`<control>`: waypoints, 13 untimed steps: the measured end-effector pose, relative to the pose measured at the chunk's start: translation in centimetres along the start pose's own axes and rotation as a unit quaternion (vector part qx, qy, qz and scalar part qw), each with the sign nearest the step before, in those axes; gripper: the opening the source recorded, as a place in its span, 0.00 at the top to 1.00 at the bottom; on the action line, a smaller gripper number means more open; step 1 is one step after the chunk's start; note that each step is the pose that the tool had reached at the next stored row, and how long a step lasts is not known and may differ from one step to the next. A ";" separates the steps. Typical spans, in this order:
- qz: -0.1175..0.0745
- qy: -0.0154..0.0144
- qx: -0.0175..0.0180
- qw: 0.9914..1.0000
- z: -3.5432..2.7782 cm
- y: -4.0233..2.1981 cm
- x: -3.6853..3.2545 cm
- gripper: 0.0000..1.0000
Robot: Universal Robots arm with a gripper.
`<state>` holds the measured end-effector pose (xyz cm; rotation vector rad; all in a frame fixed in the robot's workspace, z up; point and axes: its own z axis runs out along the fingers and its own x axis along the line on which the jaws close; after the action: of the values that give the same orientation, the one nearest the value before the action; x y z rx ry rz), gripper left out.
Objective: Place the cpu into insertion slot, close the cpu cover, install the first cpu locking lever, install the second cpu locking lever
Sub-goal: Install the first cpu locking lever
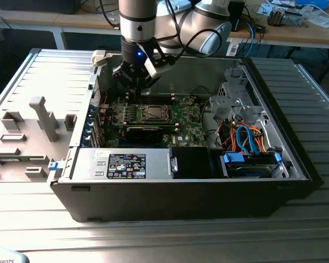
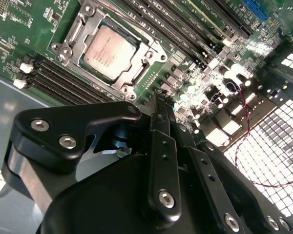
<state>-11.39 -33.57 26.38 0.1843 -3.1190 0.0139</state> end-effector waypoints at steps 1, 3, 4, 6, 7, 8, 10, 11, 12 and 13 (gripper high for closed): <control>0.000 0.000 0.000 1.000 0.00 0.16 0.05 0.89; 0.000 0.000 -0.001 1.000 0.00 0.53 0.36 0.89; 0.000 0.000 -0.001 1.000 0.00 0.69 0.52 0.89; 0.000 0.000 -0.002 1.000 0.01 1.23 0.90 0.89; 0.000 -0.001 -0.003 1.000 0.01 2.07 1.39 0.89; 0.003 -0.001 -0.004 1.000 0.04 2.65 1.38 0.89; 0.007 -0.001 -0.004 1.000 0.06 2.72 1.37 0.89; 0.010 -0.001 -0.004 1.000 0.08 2.77 1.36 0.89; 0.012 -0.001 -0.004 1.000 0.09 2.82 1.36 0.89; 0.014 -0.001 -0.004 1.000 0.11 2.88 1.35 0.89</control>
<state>-13.07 -30.87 26.26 0.1408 -3.1220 0.0014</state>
